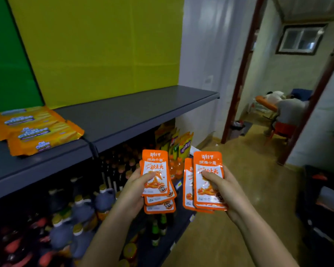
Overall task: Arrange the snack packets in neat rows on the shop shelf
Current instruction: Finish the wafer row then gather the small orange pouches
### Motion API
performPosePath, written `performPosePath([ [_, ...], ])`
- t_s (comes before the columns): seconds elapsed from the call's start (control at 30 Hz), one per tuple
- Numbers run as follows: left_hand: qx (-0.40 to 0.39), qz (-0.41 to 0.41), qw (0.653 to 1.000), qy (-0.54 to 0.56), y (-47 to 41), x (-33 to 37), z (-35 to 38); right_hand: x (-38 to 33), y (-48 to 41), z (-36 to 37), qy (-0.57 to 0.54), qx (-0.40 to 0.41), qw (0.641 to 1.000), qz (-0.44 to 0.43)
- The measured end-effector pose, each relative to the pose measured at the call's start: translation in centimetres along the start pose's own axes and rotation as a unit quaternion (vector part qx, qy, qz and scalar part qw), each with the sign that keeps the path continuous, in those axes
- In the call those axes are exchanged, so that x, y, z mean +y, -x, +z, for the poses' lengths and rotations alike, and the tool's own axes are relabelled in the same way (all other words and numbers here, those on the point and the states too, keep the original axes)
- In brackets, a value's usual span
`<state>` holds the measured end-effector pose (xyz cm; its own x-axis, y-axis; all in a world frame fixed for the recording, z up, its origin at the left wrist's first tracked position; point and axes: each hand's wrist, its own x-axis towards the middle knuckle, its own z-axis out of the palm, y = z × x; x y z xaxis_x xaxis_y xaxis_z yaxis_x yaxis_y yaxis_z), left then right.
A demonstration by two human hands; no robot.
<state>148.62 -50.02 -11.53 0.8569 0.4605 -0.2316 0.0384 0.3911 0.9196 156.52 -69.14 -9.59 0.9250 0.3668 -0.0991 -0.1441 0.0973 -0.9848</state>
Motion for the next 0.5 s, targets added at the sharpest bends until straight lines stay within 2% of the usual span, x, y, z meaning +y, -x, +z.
performPosePath([
  [0.27,0.102,0.144,0.984,0.0,-3.4,7.6,0.6,-5.8,-9.9,4.4,-0.023,-0.142,0.988,-0.051],
  [0.37,0.136,0.168,0.976,-0.015,-5.3,10.2,0.2,-7.2,-12.8,7.7,-0.014,-0.193,0.979,-0.072],
  [0.5,0.156,0.159,0.975,-0.002,-8.7,12.7,-0.5,-8.4,-16.4,13.4,-0.008,-0.271,0.957,-0.098],
])
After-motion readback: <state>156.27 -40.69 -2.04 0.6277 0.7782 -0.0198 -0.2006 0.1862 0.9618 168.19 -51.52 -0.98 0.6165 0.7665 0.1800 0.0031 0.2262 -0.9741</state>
